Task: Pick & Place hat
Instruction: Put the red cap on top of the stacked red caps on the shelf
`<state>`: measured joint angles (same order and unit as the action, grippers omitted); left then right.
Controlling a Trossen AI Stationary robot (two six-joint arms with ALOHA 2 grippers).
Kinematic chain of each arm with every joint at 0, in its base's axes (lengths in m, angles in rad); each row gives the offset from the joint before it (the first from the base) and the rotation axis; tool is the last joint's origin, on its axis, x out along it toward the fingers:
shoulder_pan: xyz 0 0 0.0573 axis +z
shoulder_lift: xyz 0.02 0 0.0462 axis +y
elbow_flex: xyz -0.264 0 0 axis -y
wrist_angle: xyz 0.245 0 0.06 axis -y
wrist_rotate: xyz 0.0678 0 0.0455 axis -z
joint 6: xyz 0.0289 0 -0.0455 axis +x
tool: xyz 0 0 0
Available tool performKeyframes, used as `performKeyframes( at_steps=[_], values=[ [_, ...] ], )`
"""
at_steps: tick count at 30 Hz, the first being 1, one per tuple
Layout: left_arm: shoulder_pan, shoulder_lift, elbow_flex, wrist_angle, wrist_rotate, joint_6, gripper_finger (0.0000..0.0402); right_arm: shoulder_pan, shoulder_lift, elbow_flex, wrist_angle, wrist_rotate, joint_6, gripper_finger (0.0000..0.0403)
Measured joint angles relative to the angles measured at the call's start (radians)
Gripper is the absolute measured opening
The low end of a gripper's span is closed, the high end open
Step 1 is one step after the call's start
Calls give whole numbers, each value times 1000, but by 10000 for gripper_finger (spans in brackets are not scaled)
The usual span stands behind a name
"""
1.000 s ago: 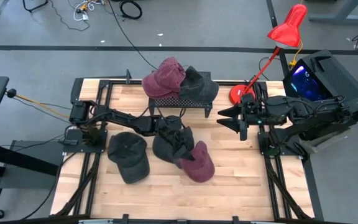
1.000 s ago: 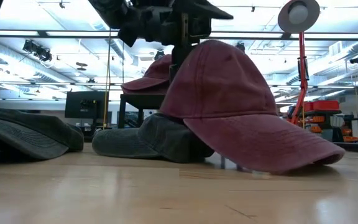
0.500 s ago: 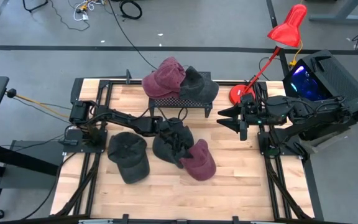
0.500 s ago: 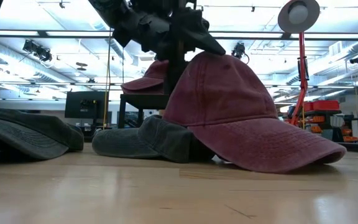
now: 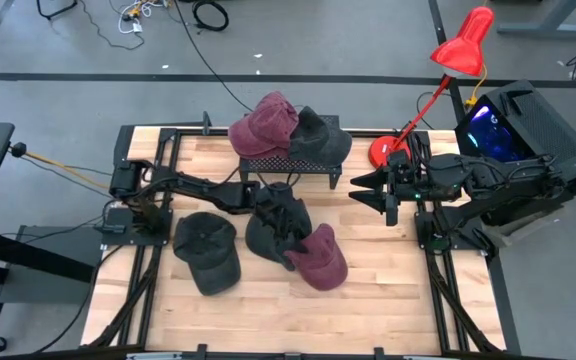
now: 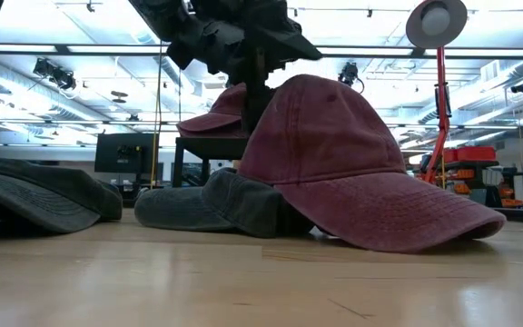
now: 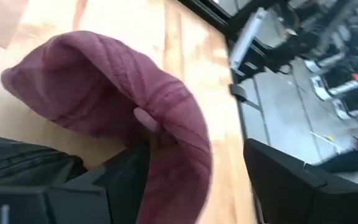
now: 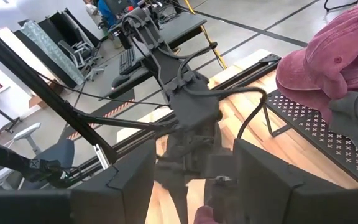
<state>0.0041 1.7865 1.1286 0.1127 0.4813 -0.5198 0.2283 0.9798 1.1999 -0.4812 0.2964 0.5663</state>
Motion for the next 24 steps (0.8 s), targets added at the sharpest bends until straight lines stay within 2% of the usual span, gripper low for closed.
performKeyframes(
  at_steps=[6, 18, 24],
  values=[
    [49, -33, 0, -101, 69, 9, 262, 0, 0, 0, 0, 1, 0, 214],
    [96, -173, 0, -484, 67, 151, 255, 0, 7, 0, -38, -4, 0, 214],
    [94, -302, -1, -623, 36, 191, 254, -12, 60, 0, -95, -148, -2, 214]
  ],
)
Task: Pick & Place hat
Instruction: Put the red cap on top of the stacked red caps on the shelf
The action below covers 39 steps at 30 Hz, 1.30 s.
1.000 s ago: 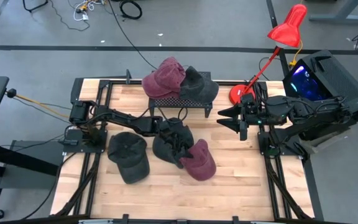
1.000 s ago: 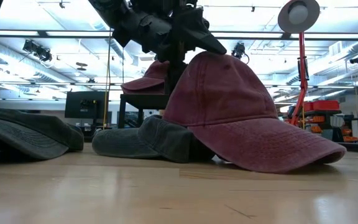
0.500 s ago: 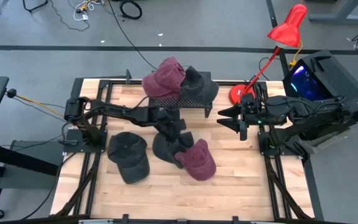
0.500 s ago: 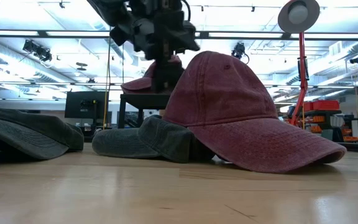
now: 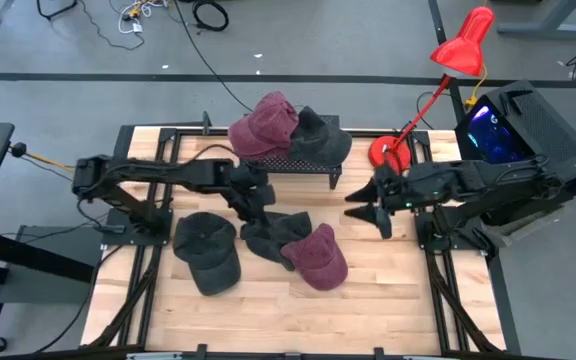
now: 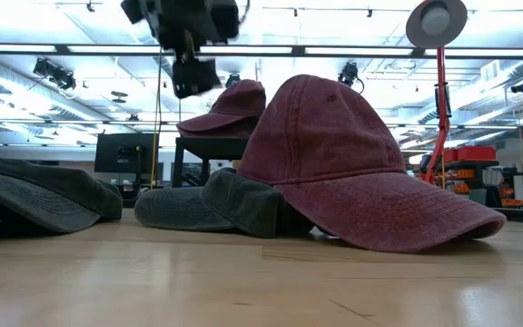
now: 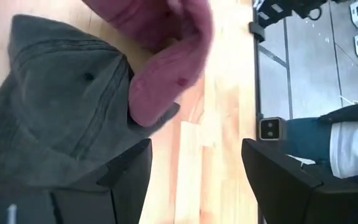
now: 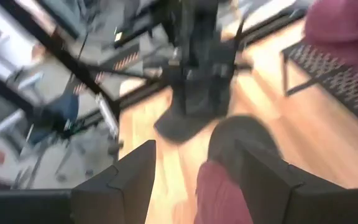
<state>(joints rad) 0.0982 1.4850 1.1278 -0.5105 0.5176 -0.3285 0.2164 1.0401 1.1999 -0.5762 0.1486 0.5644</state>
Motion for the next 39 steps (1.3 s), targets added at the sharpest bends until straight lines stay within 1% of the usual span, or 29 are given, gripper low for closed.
performKeyframes(
  at_steps=[7, 12, 17, 22, 27, 29, 32, 36, 39],
  values=[
    [0, -172, 0, 3, -82, -1, 254, -64, 99, 0, -35, -159, -75, 214],
    [0, -278, 1, -1, -168, -1, 254, -126, 171, 0, -33, -287, -186, 214],
    [0, -340, 1, 11, -229, -2, 254, -189, 240, 0, -33, -401, -315, 214],
    [0, -362, 1, 7, -270, -27, 254, -249, 307, -1, -49, -496, -447, 214],
    [0, -361, 1, 6, -282, -27, 254, -290, 365, 0, -72, -511, -593, 214],
    [0, -356, 1, 4, -287, -27, 254, -304, 389, 0, -80, -545, -646, 214],
    [0, -353, 0, -2, -310, -28, 254, -315, 430, 0, -78, -614, -702, 214],
    [0, -354, 0, -10, -322, -28, 254, -321, 485, 0, -72, -648, -777, 214],
    [0, -354, 0, -36, -320, -28, 254, -322, 524, 0, -60, -699, -802, 214]
  ],
)
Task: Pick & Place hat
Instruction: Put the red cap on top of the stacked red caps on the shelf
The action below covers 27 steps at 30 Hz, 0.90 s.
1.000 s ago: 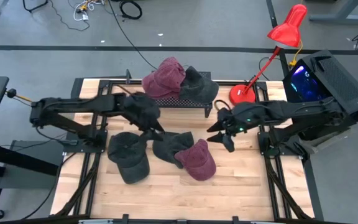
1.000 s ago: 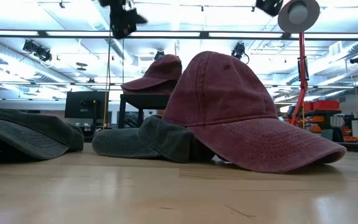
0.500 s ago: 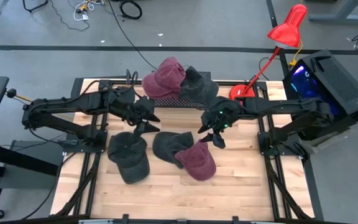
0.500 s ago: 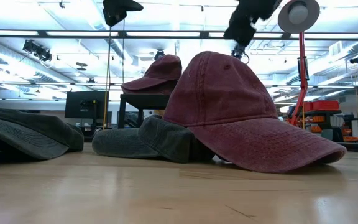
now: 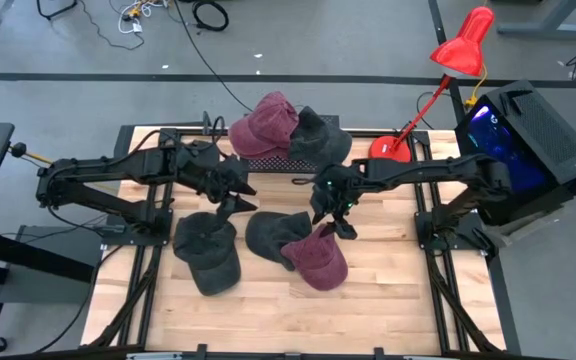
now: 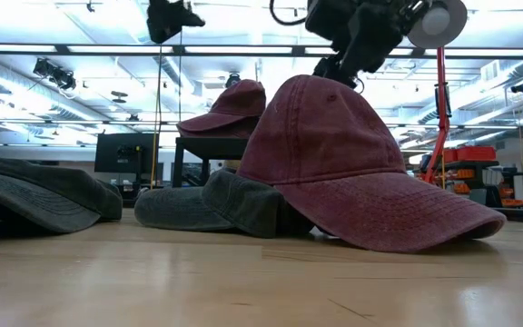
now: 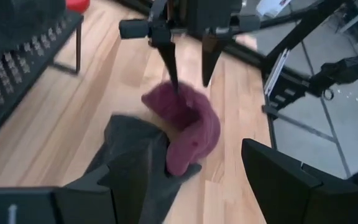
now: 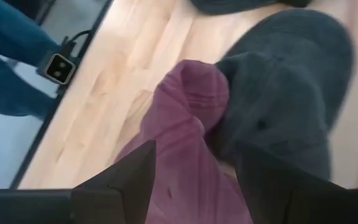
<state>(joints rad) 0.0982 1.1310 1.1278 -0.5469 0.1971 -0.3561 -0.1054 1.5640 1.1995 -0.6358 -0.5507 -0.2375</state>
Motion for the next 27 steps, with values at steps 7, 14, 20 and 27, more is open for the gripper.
performKeyframes(
  at_steps=[7, 14, 20, 27],
  values=[
    [0, -7, 0, -118, 8, -39, 254, 0, 46, 0, 18, -83, -8, 214],
    [0, -7, 0, -125, -27, -49, 254, 1, 74, 0, 69, -122, -8, 214],
    [0, -7, 0, -121, -46, -52, 254, 1, 97, 0, 75, -122, -8, 214],
    [0, -7, 0, -118, -47, -77, 254, 1, 106, 0, 73, -122, 12, 205]
  ],
)
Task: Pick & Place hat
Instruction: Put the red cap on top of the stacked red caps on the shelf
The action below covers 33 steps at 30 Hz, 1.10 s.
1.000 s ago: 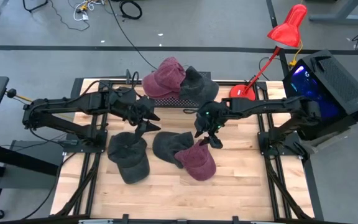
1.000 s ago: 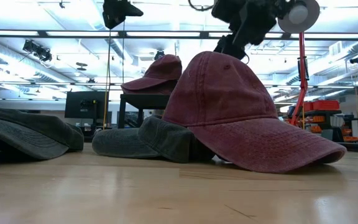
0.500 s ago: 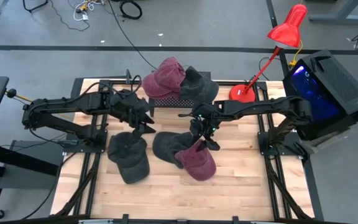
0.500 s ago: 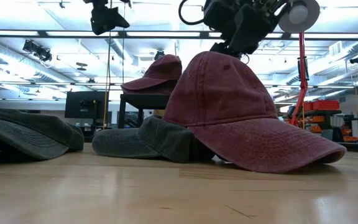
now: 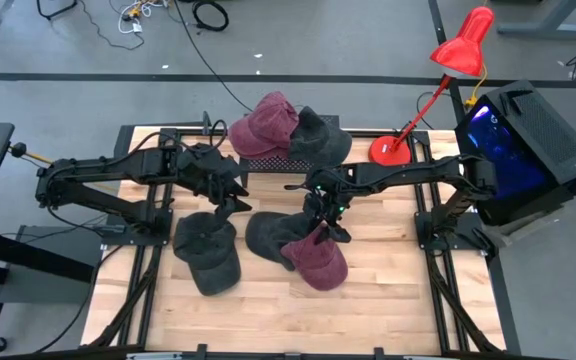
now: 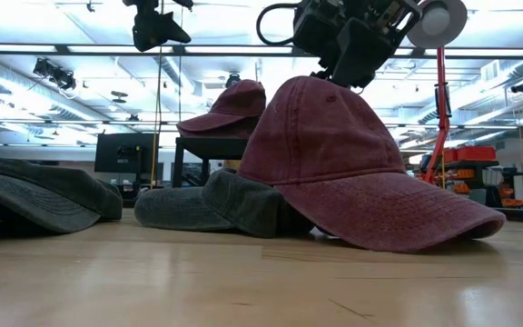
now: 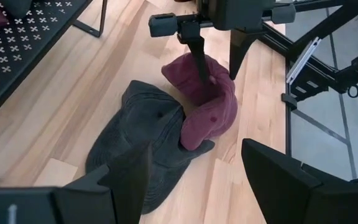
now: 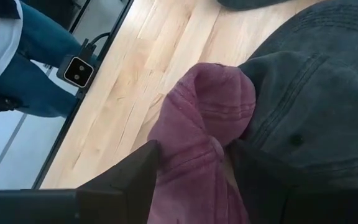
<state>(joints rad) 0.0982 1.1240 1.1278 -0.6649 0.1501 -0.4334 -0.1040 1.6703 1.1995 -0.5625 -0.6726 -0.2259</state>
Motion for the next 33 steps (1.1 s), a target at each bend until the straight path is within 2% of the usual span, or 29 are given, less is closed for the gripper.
performKeyframes(
  at_steps=[3, 12, 15, 26, 33],
  values=[
    [0, 0, 0, 0, 0, 0, 254, 0, 0, 0, 0, 0, 1, 178],
    [0, -6, 0, -2, 0, 0, 254, 0, 0, 0, 1, 2, 25, 48],
    [0, -20, 0, 0, 0, -1, 254, 0, 0, 0, 1, 2, 32, 18],
    [0, -122, 0, 12, 0, -27, 254, 3, -6, 0, 0, -12, 105, 8],
    [0, -182, 1, 15, 0, -19, 254, 20, -70, 0, -8, -50, 185, 6]
  ],
)
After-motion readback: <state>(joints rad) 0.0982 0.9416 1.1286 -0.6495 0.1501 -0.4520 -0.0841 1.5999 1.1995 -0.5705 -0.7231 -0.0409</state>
